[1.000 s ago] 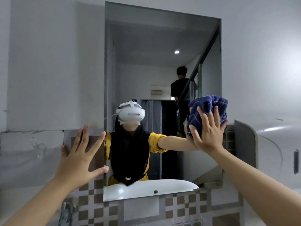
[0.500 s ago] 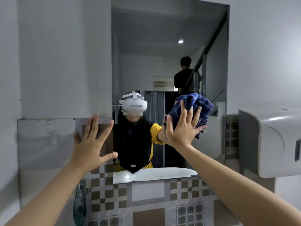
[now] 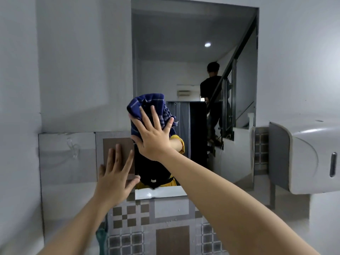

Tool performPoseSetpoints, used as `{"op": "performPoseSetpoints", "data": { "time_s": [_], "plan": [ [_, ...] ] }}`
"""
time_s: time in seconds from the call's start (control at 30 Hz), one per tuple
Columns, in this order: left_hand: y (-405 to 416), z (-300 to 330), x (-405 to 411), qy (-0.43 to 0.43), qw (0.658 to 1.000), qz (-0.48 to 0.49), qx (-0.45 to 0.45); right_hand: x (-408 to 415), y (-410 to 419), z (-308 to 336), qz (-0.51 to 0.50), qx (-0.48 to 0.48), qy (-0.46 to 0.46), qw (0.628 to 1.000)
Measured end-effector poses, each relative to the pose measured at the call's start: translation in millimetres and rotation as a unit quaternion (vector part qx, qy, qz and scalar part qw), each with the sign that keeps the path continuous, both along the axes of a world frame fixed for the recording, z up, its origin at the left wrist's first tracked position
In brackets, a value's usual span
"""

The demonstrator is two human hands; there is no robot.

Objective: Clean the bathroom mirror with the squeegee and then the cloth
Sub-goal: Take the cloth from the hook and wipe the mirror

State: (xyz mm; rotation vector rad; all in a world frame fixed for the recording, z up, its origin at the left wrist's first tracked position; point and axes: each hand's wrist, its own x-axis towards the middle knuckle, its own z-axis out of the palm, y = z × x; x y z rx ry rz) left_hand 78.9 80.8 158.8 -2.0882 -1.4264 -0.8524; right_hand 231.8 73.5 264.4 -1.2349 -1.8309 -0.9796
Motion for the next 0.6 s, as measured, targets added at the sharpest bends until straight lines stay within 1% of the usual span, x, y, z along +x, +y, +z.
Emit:
{"op": "performPoseSetpoints", "data": {
  "time_s": [0.07,0.13,0.23,0.4,0.6],
  "plan": [
    [0,-14,-1,0.026,1.0,-0.004,0.005,13,-1,-4,-0.013,0.004,-0.09,0.996],
    [1,-19,-1,0.034,0.999,-0.008,0.007,27,0,-10,-0.019,0.002,-0.181,0.983],
    [3,-21,-1,0.025,0.999,-0.022,0.009,46,-1,-17,-0.02,0.005,-0.254,0.967],
    [6,-23,-2,0.017,1.0,-0.02,0.01,83,-6,-20,-0.032,0.012,-0.295,0.955],
    [8,-24,-1,0.015,1.0,-0.008,0.02,148,-14,-27,-0.049,0.035,-0.267,0.962]
  ]
}}
